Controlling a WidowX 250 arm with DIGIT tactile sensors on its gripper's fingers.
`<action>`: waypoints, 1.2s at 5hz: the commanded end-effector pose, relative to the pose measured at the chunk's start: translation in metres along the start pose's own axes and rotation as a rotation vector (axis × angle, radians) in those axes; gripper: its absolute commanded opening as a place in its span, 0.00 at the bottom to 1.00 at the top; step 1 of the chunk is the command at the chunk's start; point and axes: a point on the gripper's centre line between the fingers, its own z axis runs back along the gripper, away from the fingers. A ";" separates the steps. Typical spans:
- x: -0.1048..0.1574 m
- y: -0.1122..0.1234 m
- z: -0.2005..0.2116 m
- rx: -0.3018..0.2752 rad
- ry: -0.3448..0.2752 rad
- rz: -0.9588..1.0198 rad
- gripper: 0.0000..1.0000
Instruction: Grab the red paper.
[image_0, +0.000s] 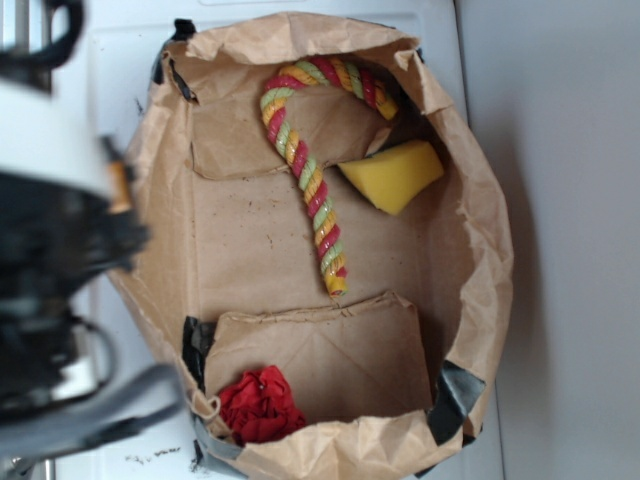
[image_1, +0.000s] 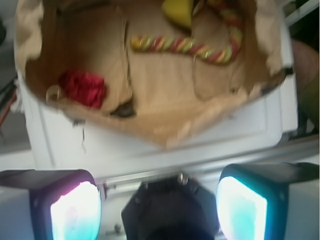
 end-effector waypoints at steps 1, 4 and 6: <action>0.050 0.009 -0.019 -0.096 -0.113 0.369 1.00; 0.078 0.022 -0.098 -0.171 0.099 0.781 1.00; 0.111 -0.001 -0.133 -0.261 0.282 0.639 1.00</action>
